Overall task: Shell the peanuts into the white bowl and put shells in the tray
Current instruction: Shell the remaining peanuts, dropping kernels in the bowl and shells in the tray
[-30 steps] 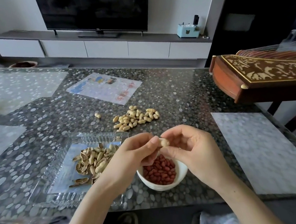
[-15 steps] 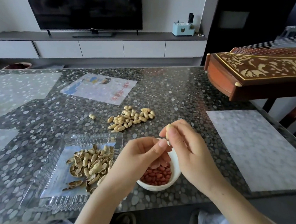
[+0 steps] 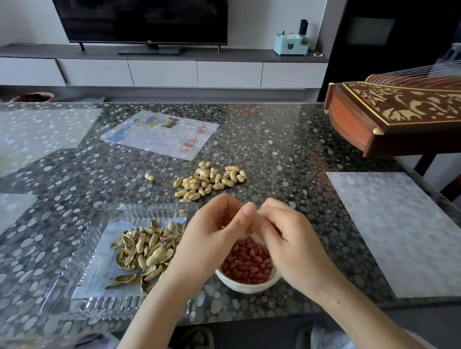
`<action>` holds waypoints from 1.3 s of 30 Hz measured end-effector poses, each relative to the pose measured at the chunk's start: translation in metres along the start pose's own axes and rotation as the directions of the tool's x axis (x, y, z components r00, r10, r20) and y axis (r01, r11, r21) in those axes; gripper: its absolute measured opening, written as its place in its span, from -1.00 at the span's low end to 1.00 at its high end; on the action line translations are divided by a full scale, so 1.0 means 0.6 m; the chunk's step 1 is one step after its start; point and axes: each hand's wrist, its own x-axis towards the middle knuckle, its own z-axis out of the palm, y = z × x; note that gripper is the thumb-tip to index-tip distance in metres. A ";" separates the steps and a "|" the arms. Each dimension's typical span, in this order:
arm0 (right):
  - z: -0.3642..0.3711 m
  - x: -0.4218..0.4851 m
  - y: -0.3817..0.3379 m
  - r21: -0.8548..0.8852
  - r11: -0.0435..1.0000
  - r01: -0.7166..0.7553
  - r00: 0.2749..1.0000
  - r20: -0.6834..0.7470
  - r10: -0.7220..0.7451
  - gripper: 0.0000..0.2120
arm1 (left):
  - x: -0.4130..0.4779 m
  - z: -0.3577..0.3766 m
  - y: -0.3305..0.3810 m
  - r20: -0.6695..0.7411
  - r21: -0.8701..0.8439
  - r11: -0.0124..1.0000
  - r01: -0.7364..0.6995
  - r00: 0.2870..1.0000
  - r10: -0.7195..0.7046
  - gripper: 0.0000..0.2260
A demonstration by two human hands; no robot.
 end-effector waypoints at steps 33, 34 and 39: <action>0.014 -0.002 -0.024 0.151 0.958 -0.245 0.958 -0.116 0.263 -0.58 | -0.004 0.036 -0.018 -0.053 0.046 0.998 -0.031 0.998 0.034 -0.62; 0.010 -0.001 -0.025 0.179 0.945 -0.274 0.951 -0.098 0.294 -0.57 | -0.004 0.034 -0.019 -0.040 0.016 1.000 -0.014 0.999 0.015 -0.64; -0.003 0.009 -0.012 0.245 0.833 -0.496 0.866 0.077 0.493 -0.54 | 0.000 0.026 -0.014 0.024 -0.089 0.993 0.072 0.997 -0.070 -0.63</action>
